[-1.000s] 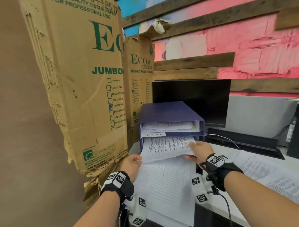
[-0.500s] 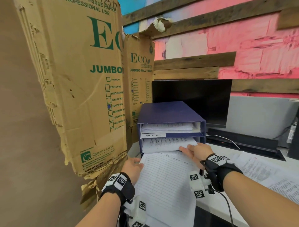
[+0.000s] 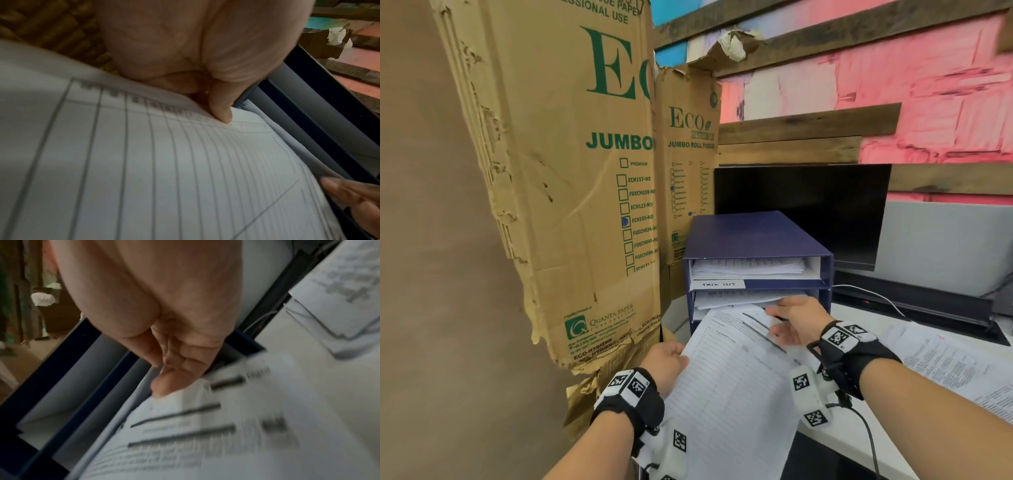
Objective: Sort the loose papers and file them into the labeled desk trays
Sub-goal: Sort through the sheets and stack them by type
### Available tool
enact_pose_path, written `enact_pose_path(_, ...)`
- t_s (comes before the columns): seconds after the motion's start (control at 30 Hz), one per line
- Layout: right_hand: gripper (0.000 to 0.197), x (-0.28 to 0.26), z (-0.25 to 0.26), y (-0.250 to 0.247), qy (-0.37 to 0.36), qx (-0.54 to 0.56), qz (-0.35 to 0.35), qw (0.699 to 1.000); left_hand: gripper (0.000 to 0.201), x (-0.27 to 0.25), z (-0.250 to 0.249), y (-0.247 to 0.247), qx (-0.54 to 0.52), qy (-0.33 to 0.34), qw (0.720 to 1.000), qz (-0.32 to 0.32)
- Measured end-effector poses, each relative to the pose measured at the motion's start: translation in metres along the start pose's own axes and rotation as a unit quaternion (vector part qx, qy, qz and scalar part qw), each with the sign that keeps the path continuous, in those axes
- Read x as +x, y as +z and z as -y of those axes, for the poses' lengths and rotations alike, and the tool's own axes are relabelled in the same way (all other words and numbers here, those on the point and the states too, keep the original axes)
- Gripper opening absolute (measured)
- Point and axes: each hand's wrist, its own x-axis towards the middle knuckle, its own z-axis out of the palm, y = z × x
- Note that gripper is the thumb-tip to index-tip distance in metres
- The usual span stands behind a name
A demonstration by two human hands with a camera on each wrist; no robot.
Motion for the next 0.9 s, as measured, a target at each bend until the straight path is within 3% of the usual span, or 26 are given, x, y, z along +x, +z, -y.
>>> enact_pose_path(0.23,0.032,-0.016,-0.01,-0.034,-0.029,-0.175,-0.05,0.983,0.023,-0.014,-0.005,-0.007,0.062,0.035,0.997,0.039)
enact_pose_path(0.33,0.039,-0.032,-0.01,-0.044,-0.043,-0.255,-0.014,0.966,0.023,-0.023,-0.015,-0.004,0.055,0.059,0.995,0.058)
enact_pose_path(0.43,0.053,-0.049,-0.011,-0.052,-0.028,-0.33,0.071,0.941,0.016,-0.03,-0.021,0.001,0.049,0.075,0.992,0.092)
enact_pose_path(0.5,0.045,-0.059,-0.014,-0.057,-0.005,-0.359,0.116,0.926,0.017,-0.034,-0.023,0.005,0.042,0.077,0.99,0.106)
enact_pose_path(0.6,0.017,-0.067,-0.018,-0.067,-0.021,-0.409,0.102,0.907,0.023,-0.034,-0.022,0.01,0.067,0.073,0.991,0.094)
enact_pose_path(0.9,0.015,-0.077,-0.023,-0.081,-0.025,-0.319,0.121,0.94,0.025,-0.034,-0.024,0.011,0.122,0.034,0.992,0.005)
